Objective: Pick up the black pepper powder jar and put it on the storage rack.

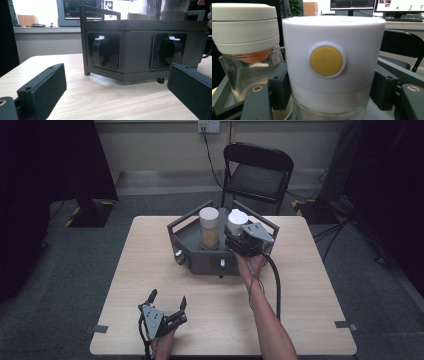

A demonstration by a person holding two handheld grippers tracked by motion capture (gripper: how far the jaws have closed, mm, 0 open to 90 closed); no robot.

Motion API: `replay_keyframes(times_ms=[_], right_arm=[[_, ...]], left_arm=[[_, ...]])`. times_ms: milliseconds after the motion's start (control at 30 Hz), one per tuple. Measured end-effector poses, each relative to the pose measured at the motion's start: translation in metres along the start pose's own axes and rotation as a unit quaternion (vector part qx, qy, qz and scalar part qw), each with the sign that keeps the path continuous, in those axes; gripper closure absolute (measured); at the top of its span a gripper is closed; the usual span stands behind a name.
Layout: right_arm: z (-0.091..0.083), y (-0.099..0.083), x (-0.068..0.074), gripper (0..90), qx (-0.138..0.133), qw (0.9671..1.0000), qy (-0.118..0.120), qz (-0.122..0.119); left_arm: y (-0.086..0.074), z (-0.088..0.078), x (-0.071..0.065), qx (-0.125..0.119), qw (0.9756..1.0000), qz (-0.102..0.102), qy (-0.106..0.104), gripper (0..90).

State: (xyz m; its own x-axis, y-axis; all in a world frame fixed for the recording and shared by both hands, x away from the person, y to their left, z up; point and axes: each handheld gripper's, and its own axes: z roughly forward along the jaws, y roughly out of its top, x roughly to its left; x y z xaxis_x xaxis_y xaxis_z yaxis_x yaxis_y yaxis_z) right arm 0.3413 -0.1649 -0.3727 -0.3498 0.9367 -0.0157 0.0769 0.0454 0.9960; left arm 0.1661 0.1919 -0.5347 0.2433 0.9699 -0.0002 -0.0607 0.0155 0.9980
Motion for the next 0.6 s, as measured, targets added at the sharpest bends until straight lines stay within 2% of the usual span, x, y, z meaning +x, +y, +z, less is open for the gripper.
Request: replay_keyframes(times_ms=[367, 600], right_arm=[[0.0007, -0.0005, -0.0014, 30.2, 0.002, 0.9999, 0.002, -0.011], [0.0008, 0.0004, -0.0041, 29.6, 0.004, 1.0000, 0.007, -0.004]], left_arm=[[-0.0001, 0.0001, -0.0001, 0.000, 1.0000, -0.001, 0.000, 1.5], [-0.0002, 0.0001, -0.0001, -0.001, 1.0000, -0.001, 0.000, 1.5]])
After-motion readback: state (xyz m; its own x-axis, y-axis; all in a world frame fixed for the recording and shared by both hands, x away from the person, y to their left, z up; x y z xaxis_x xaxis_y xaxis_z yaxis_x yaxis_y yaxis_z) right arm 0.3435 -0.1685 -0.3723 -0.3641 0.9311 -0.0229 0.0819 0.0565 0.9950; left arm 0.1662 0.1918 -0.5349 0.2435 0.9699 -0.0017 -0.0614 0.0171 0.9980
